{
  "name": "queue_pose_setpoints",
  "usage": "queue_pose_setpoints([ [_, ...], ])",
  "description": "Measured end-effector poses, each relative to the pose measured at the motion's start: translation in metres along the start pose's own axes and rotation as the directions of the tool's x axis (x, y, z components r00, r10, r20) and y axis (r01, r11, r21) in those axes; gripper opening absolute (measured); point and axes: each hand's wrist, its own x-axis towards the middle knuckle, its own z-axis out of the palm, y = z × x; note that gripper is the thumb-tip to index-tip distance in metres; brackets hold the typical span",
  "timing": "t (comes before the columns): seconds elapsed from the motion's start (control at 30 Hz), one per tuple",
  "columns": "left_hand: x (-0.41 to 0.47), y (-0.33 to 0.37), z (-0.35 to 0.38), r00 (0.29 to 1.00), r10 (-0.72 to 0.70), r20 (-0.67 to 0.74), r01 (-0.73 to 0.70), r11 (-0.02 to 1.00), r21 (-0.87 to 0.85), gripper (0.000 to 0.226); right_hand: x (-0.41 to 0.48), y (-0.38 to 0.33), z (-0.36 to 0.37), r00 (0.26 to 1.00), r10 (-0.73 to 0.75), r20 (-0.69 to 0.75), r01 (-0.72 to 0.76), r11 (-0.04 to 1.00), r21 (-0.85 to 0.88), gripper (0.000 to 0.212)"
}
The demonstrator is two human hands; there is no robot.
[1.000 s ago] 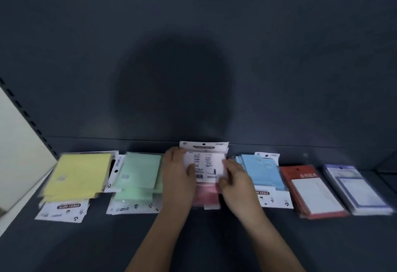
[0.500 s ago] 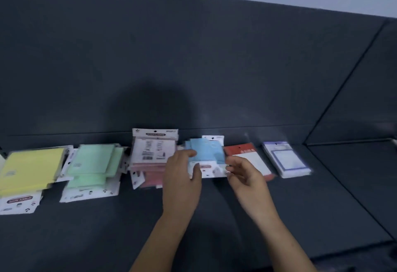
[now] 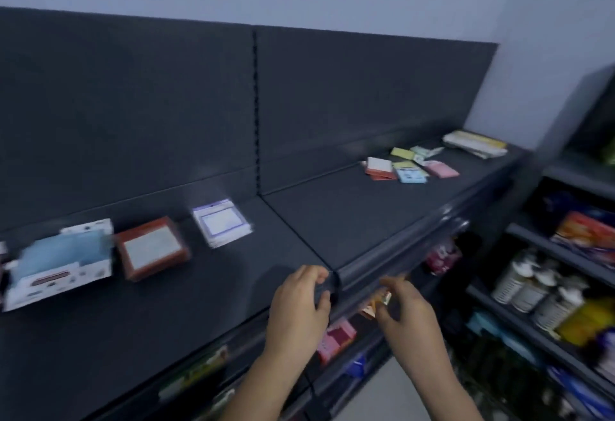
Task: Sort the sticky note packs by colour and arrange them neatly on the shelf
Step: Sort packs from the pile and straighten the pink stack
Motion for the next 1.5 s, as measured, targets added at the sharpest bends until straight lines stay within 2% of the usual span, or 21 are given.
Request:
queue_pose_setpoints([
  [0.23,0.024,0.055,0.079,0.989,0.073,0.13,-0.066,0.996,-0.06,0.022,-0.006,0.066,-0.063,0.979,0.141,-0.145,-0.145,0.989,-0.014,0.036],
  [0.4,0.063,0.06,0.109,0.99,0.064,0.129,-0.054,0.995,-0.08,0.021,0.026,0.084,-0.072,0.976,0.163,-0.148,-0.162,0.987,0.016,0.033],
  [0.63,0.161,0.05,0.16,0.988,0.031,0.152,-0.015,0.995,-0.099,0.023,0.129,0.119,-0.074,0.982,0.093,-0.164,-0.106,0.992,-0.07,0.034],
  [0.9,0.28,0.047,0.207,0.98,-0.066,0.186,0.084,0.993,-0.088,0.027,0.254,0.142,-0.087,0.982,0.09,-0.166,-0.102,0.993,-0.067,0.034],
  [1.17,0.346,0.041,0.252,0.972,-0.168,0.166,0.176,0.984,-0.035,0.031,0.334,0.182,-0.083,0.99,0.092,-0.109,-0.092,0.996,0.003,0.033],
  [1.37,0.401,0.039,0.286,0.964,-0.26,0.05,0.26,0.966,0.006,0.021,0.425,0.212,-0.083,1.0,0.012,-0.013,-0.012,0.999,0.046,0.035],
  [1.5,0.439,0.052,0.321,0.949,-0.316,-0.021,0.316,0.947,0.054,0.033,0.489,0.242,-0.09,0.997,-0.051,0.056,0.049,0.998,0.025,0.032],
])
